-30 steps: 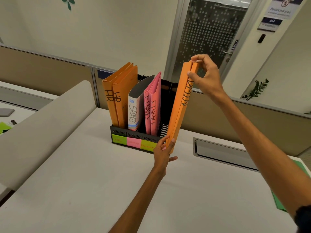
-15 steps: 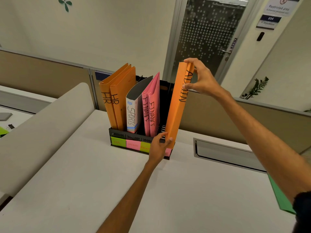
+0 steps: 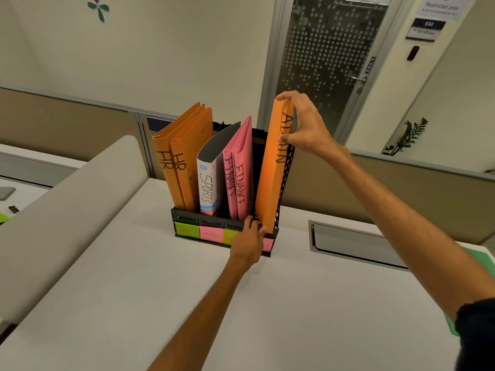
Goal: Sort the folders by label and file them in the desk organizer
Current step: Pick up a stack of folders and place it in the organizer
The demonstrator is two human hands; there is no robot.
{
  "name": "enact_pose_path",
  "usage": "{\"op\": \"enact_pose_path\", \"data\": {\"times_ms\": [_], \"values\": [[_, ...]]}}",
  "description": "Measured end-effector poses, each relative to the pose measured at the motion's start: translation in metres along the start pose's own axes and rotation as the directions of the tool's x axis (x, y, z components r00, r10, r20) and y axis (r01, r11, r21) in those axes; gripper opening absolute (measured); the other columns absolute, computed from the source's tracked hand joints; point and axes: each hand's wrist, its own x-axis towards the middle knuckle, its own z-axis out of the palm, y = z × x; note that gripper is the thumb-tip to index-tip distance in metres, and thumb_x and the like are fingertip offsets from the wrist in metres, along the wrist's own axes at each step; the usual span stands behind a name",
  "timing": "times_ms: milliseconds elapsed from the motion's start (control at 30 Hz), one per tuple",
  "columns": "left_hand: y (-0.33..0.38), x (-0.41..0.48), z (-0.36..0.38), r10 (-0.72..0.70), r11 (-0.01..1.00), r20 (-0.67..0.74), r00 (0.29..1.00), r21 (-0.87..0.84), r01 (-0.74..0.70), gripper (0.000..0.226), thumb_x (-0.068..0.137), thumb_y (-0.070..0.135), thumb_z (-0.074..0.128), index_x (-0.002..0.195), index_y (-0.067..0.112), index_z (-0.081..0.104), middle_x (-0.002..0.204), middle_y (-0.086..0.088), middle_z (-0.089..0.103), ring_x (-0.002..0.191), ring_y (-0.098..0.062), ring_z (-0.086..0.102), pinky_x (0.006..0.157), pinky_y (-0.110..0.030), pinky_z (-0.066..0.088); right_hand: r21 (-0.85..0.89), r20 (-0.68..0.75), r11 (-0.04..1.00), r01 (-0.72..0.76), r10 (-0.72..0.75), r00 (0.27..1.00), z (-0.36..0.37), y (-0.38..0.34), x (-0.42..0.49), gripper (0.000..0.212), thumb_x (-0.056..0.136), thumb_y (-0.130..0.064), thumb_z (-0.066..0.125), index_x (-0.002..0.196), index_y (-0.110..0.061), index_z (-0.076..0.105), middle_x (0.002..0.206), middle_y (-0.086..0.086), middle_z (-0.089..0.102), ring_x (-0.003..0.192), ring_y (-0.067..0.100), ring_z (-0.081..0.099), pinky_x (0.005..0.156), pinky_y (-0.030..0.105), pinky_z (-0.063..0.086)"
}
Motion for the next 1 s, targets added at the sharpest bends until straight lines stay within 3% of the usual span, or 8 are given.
{"op": "enact_pose_path", "data": {"times_ms": [67, 167, 333, 533, 700, 800, 900, 1000], "values": [[-0.001, 0.001, -0.001, -0.001, 0.999, -0.028, 1.0, -0.043, 0.0, 0.043, 0.105, 0.039, 0.022, 0.125, 0.013, 0.05, 0.148, -0.003, 0.035, 0.095, -0.03, 0.062, 0.073, -0.043, 0.054, -0.033, -0.03, 0.999, 0.016, -0.017, 0.999, 0.002, -0.003, -0.003, 0.082, 0.062, -0.013, 0.086, 0.131, -0.026, 0.044, 0.131, -0.003, 0.046, 0.122, 0.016, 0.042, 0.09, 0.037, 0.053], [-0.004, 0.006, -0.007, -0.058, 0.992, -0.048, 0.997, -0.115, 0.052, 0.042, 0.104, 0.041, 0.027, 0.116, 0.015, 0.058, 0.123, -0.006, 0.054, 0.093, -0.026, 0.061, 0.076, -0.043, 0.052, -0.063, -0.056, 0.997, 0.045, -0.048, 0.997, 0.004, -0.004, -0.006, 0.079, 0.064, -0.016, 0.085, 0.131, -0.025, 0.045, 0.133, -0.004, 0.046, 0.122, 0.015, 0.041, 0.086, 0.031, 0.05], [-0.001, 0.016, -0.013, -0.096, 0.994, -0.063, 0.993, -0.064, 0.092, 0.042, 0.103, 0.043, 0.033, 0.098, 0.014, 0.064, 0.101, -0.008, 0.064, 0.09, -0.028, 0.062, 0.075, -0.041, 0.051, -0.086, -0.072, 0.995, 0.054, -0.061, 0.996, 0.009, -0.002, -0.006, 0.076, 0.067, -0.016, 0.084, 0.131, -0.024, 0.045, 0.134, -0.003, 0.044, 0.121, 0.016, 0.04, 0.085, 0.025, 0.042], [0.009, 0.017, -0.011, -0.186, 0.981, -0.105, 0.977, -0.076, 0.179, 0.034, 0.103, 0.038, 0.034, 0.123, 0.012, 0.042, 0.11, -0.01, 0.065, 0.098, -0.033, 0.065, 0.074, -0.042, 0.048, -0.004, -0.131, 0.999, 0.032, -0.033, 0.991, 0.018, 0.003, -0.009, 0.073, 0.068, -0.003, 0.079, 0.13, -0.023, 0.044, 0.131, 0.001, 0.039, 0.119, 0.019, 0.042, 0.086, 0.024, 0.05], [0.005, 0.022, -0.013, -0.207, 0.969, -0.105, 0.973, -0.161, 0.189, 0.032, 0.104, 0.036, 0.029, 0.115, 0.011, 0.045, 0.108, -0.014, 0.066, 0.097, -0.035, 0.064, 0.078, -0.044, 0.049, -0.009, -0.143, 1.0, 0.021, -0.022, 0.989, 0.024, 0.004, -0.006, 0.077, 0.066, 0.0, 0.076, 0.131, -0.024, 0.044, 0.127, 0.002, 0.039, 0.113, 0.017, 0.04, 0.073, 0.005, 0.033], [-0.003, 0.017, -0.014, -0.135, 0.97, -0.091, 0.987, -0.214, 0.113, 0.043, 0.1, 0.048, 0.031, 0.125, 0.016, 0.044, 0.112, -0.009, 0.066, 0.099, -0.033, 0.063, 0.083, -0.043, 0.05, -0.025, -0.145, 0.999, 0.025, -0.029, 0.989, 0.027, 0.005, -0.003, 0.075, 0.066, 0.002, 0.075, 0.129, -0.024, 0.045, 0.127, 0.003, 0.039, 0.115, 0.018, 0.042, 0.071, 0.004, 0.033], [-0.006, 0.015, -0.018, -0.093, 0.983, -0.05, 0.994, -0.164, 0.084, 0.065, 0.092, 0.066, 0.036, 0.137, 0.02, 0.041, 0.118, -0.004, 0.064, 0.105, -0.031, 0.062, 0.087, -0.043, 0.051, -0.034, -0.141, 0.999, 0.035, -0.039, 0.989, 0.029, 0.004, -0.002, 0.074, 0.066, 0.004, 0.075, 0.128, -0.023, 0.046, 0.127, 0.004, 0.039, 0.114, 0.019, 0.042, 0.073, 0.003, 0.032], [-0.004, 0.017, -0.019, -0.107, 0.987, -0.046, 0.993, -0.124, 0.1, 0.065, 0.091, 0.068, 0.036, 0.131, 0.018, 0.047, 0.117, -0.006, 0.065, 0.104, -0.031, 0.063, 0.086, -0.044, 0.052, -0.027, -0.147, 0.999, 0.042, -0.045, 0.988, 0.03, 0.005, -0.003, 0.072, 0.066, 0.004, 0.074, 0.127, -0.023, 0.046, 0.128, 0.003, 0.039, 0.114, 0.019, 0.043, 0.074, 0.003, 0.031]]}}
